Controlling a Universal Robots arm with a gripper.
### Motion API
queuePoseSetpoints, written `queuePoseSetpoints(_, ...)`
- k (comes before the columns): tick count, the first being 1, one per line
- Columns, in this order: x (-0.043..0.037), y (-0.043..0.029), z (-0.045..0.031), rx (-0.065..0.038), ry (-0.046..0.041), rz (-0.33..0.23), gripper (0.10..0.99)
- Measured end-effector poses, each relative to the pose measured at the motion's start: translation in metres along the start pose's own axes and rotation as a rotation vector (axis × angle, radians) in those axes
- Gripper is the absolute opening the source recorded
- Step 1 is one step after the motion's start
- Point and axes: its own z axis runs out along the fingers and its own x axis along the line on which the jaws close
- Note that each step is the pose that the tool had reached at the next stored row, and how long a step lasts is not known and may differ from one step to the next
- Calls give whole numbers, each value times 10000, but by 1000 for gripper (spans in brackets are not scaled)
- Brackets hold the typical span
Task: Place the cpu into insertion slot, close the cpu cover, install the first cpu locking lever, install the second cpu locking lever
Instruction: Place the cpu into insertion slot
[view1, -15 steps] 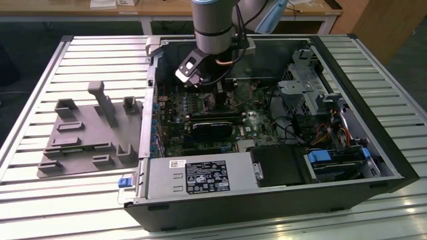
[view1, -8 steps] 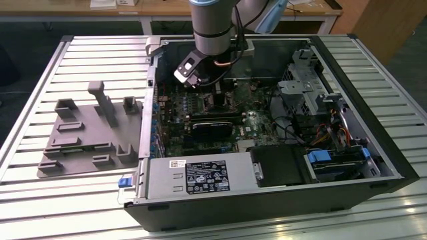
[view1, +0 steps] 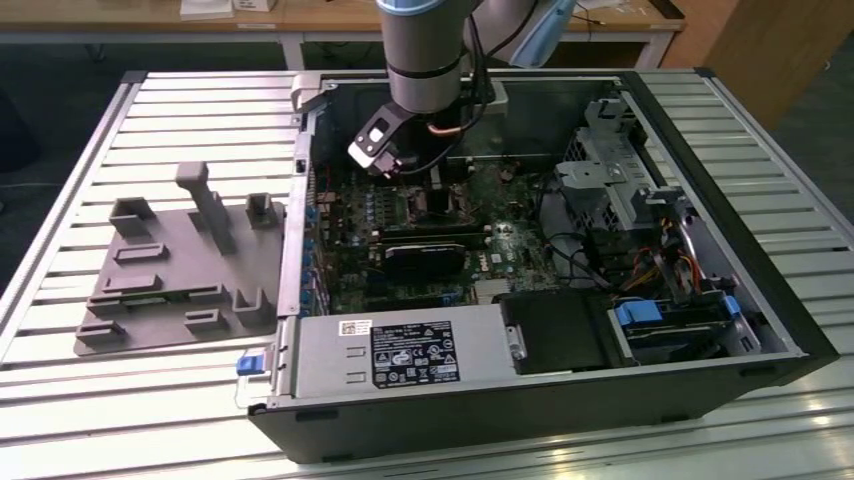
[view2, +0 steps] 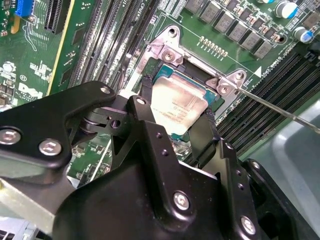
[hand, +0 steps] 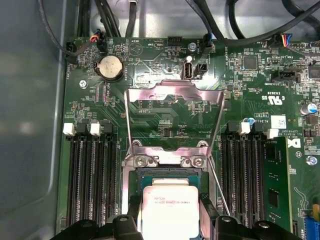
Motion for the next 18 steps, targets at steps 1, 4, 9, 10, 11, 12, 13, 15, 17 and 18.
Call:
queuePoseSetpoints(1, 0, -1, 6, 0, 0, 0, 537)
queuePoseSetpoints(4, -1, -2, 12, 2, -3, -1, 537)
queuePoseSetpoints(9, 1, -1, 10, -3, 3, 1, 537)
queuePoseSetpoints(10, 2, 1, 6, -9, 11, 1, 537)
queuePoseSetpoints(11, 2, 1, -1, -7, 8, 1, 537)
queuePoseSetpoints(12, 1, 1, -4, -4, 5, 1, 537)
queuePoseSetpoints(13, 1, 1, -5, -3, 4, 0, 537)
queuePoseSetpoints(15, 0, 1, -5, -29, -3, 0, 537)
queuePoseSetpoints(17, 0, 1, -5, -57, -16, -2, 537)
queuePoseSetpoints(18, 0, 1, -6, -62, -20, -3, 537)
